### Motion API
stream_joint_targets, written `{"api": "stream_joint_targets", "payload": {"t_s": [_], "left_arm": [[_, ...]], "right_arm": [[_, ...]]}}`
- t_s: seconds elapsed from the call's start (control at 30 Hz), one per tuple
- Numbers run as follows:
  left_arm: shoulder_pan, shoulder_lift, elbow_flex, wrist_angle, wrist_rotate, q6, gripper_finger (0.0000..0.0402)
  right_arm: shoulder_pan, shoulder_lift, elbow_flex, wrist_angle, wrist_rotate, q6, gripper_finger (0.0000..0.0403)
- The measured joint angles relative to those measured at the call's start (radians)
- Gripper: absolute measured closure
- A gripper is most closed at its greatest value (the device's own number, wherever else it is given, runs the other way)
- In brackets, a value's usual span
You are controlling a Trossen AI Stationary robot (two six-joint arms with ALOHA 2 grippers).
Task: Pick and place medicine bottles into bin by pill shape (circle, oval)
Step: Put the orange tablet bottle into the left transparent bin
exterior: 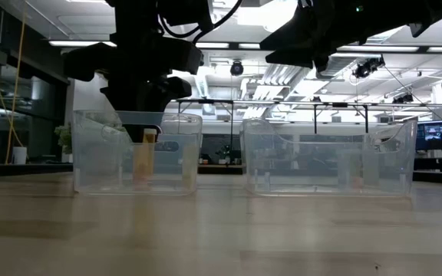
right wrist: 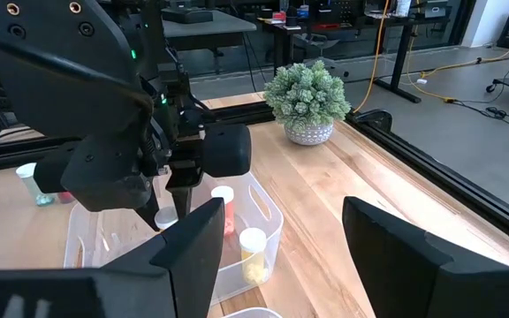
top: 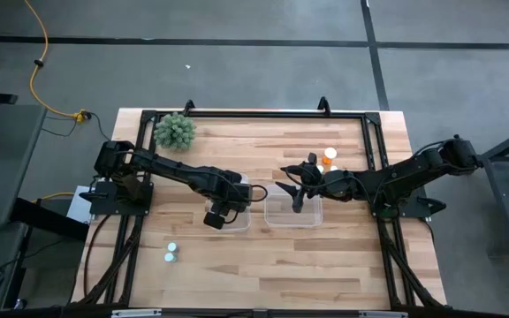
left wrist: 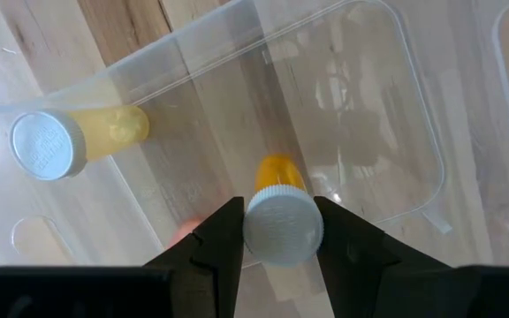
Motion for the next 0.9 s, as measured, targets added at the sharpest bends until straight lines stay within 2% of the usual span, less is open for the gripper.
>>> {"api": "stream_joint_targets", "payload": {"t_s": [0.17,0.6,0.9], "left_arm": [[0.0,0.0,0.0,0.0,0.0,0.0,0.0279],[0.0,0.0,0.0,-0.001,-0.001,0.0,0.0214],[0.004,-0.025,0.002,-0.011,-0.033,0.0,0.0206]], "right_arm": [[0.0,0.0,0.0,0.0,0.0,0.0,0.0179],[0.0,0.0,0.0,0.0,0.0,0.0,0.0179],[0.0,0.0,0.0,0.001,0.0,-0.007,0.0179]]}}
